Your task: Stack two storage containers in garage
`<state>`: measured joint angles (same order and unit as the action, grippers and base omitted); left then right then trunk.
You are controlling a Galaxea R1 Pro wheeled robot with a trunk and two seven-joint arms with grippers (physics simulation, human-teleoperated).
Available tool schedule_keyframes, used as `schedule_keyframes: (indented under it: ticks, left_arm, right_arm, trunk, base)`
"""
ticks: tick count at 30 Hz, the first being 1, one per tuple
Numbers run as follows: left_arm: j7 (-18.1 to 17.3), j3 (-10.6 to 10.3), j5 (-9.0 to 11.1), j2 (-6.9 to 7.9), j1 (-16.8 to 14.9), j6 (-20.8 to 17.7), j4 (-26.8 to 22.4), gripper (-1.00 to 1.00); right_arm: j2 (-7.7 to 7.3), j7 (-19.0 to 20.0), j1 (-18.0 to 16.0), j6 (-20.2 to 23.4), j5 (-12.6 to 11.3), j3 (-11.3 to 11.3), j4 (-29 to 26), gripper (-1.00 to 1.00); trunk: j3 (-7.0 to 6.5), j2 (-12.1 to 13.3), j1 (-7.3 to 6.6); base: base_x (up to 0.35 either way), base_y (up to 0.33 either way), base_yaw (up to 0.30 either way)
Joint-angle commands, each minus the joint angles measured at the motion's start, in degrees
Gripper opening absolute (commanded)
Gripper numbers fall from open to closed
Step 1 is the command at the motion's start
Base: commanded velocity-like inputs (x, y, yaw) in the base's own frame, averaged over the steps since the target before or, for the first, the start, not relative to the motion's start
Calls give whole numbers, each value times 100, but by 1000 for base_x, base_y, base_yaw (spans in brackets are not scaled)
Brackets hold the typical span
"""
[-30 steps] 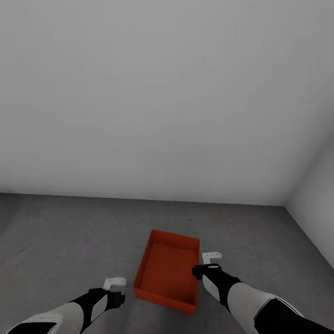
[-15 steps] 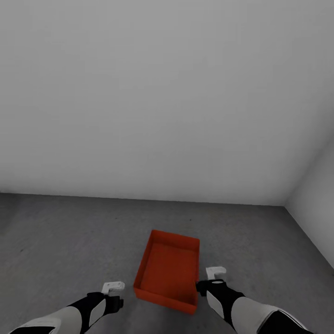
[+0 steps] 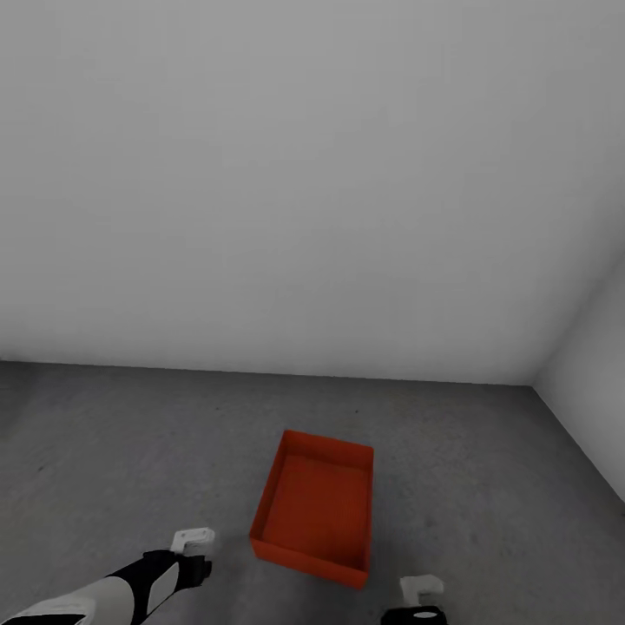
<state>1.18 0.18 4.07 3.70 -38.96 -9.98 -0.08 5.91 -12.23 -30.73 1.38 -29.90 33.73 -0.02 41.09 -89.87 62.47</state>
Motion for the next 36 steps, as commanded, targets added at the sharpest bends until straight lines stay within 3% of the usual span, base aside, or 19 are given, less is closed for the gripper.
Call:
schedule_keyframes:
  ticks: [1, 8, 15, 36]
  left_arm:
    - [13, 0, 46, 36, 39, -11, -1, 100]
    - [13, 0, 50, 131, 478, 115, -1, 100]
    - [14, 0, 50, 147, 720, 318, -1, 100]
    - [26, 5, 39, 121, 758, 365, -10, 100]
  right_arm:
    - [-5, -19, 82, -56, -40, 55, 66, 100]
    - [-51, -24, 781, -237, -46, 55, 176, 100]
    - [-54, -25, 1103, -558, -59, 55, 185, 100]
    - [-55, -25, 1227, -640, -68, 46, 186, 100]
  trunk:
    - [4, -2, 0]
    - [-18, -2, 0]
    - [-76, -2, 0]
    - [-262, -2, 0]
  base:
    - [0, 0, 0]
    - [0, 0, 0]
    - [0, 0, 0]
    - [0, 0, 0]
